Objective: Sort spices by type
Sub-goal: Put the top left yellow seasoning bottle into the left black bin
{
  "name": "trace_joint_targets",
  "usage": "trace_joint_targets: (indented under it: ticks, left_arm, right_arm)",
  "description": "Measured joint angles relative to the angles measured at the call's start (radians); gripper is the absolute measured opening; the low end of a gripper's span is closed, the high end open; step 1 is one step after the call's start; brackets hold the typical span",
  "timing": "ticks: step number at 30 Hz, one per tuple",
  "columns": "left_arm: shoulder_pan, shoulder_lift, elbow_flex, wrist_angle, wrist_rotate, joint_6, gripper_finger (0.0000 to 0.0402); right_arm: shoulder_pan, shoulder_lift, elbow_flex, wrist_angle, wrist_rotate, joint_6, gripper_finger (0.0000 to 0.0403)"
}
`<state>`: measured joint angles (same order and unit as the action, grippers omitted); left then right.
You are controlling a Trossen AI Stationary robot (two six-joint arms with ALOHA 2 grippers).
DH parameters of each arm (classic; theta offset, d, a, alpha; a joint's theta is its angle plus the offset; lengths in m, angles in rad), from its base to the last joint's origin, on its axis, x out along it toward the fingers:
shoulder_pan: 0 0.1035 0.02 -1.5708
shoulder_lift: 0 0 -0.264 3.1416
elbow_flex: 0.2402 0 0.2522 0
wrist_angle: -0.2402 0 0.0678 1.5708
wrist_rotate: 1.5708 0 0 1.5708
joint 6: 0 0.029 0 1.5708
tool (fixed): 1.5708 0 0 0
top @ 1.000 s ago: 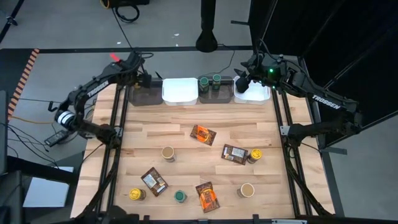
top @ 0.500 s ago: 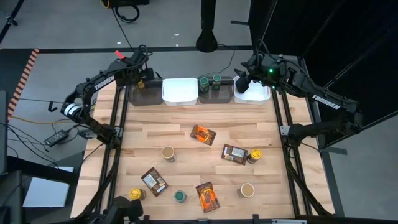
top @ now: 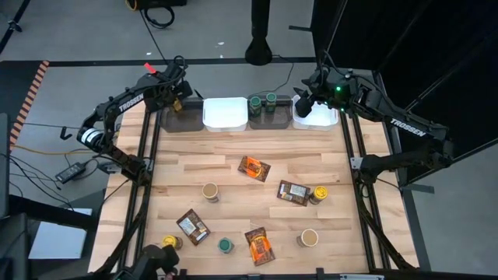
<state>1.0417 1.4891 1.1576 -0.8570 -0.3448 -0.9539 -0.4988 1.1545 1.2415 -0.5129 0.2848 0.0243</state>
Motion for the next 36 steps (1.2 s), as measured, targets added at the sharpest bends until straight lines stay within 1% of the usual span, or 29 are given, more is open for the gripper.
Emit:
trace_joint_targets:
  ticks: [5,7,25,29,36]
  left_arm:
    - [-0.004,0.000,0.000,-0.038,0.033,-0.048,0.0226]
    - [-0.010,0.000,0.000,-0.028,0.041,-0.050,0.0226]
    - [-0.010,0.002,0.000,-0.052,0.021,-0.081,0.0226]
    - [-0.023,0.025,0.000,-0.053,0.021,-0.096,0.0226]
    - [-0.033,0.073,0.000,-0.052,0.019,-0.096,0.0226]
  right_arm:
    - [0.000,0.000,0.000,0.000,0.000,-0.001,0.0198]
    - [0.000,0.000,0.000,0.000,0.000,-0.001,0.0198]
    - [0.000,0.012,0.000,-0.004,-0.003,-0.002,0.0197]
    - [0.000,0.030,0.000,-0.006,-0.025,-0.007,0.0196]
    - [0.000,0.046,0.000,-0.015,-0.027,-0.028,0.0197]
